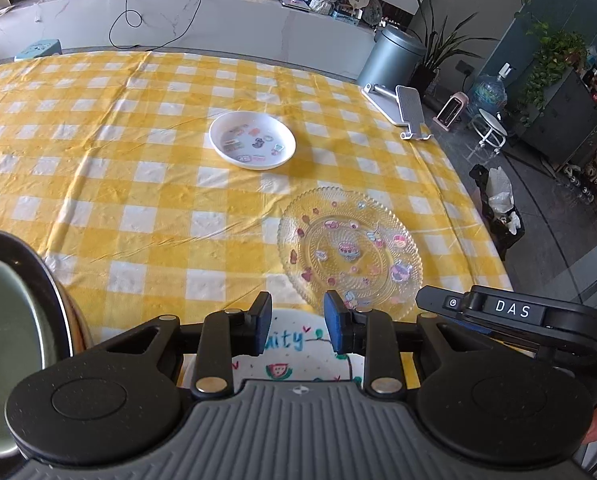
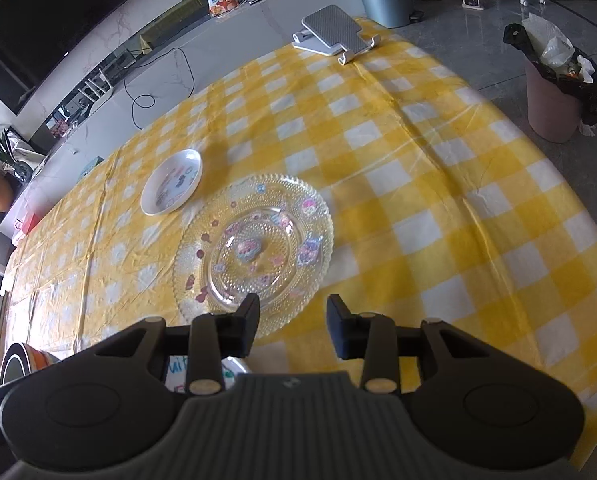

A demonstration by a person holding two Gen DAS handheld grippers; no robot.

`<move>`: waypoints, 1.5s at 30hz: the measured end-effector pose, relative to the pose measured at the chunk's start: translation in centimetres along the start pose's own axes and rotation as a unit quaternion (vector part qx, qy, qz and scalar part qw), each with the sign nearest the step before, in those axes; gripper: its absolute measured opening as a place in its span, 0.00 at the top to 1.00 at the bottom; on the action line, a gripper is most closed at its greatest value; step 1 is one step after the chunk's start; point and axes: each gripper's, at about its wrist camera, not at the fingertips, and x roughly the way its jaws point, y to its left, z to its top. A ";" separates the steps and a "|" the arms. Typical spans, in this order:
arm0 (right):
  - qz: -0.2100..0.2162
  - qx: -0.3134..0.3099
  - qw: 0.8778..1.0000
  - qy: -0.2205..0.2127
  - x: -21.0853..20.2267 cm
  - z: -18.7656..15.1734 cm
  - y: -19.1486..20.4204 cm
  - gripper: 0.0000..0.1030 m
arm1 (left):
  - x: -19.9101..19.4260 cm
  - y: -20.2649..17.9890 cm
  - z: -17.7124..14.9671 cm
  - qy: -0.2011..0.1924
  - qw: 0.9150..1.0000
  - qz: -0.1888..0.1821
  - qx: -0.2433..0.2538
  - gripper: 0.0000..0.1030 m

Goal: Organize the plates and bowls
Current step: 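Reach the left gripper to the clear glass plate rim and grasp it, then carry the glass plate with the left gripper onto the Fruity plate and release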

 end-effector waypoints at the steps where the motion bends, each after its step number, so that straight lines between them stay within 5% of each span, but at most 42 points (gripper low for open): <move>1: -0.002 0.004 1.000 -0.003 0.1 0.5 -0.2 0.64 | 0.3 0.0 0.4 0.000 1.000 -0.002 -0.005 0.68; 11: 0.025 0.038 0.999 0.011 3.0 4.0 -1.7 0.64 | 4.1 1.0 2.6 0.006 0.999 -0.007 -0.047 0.67; 25: 0.034 0.049 0.998 0.036 5.3 5.8 -3.9 0.80 | 7.5 2.7 3.0 0.020 0.994 -0.031 -0.104 0.68; 38: 0.042 0.076 0.994 0.063 6.5 5.3 -4.1 0.92 | 8.4 3.7 2.9 0.025 0.992 -0.031 -0.122 0.88; 45: 0.046 0.080 0.994 0.058 6.3 5.2 -4.2 0.93 | 8.0 3.5 3.2 0.019 0.993 -0.025 -0.112 0.91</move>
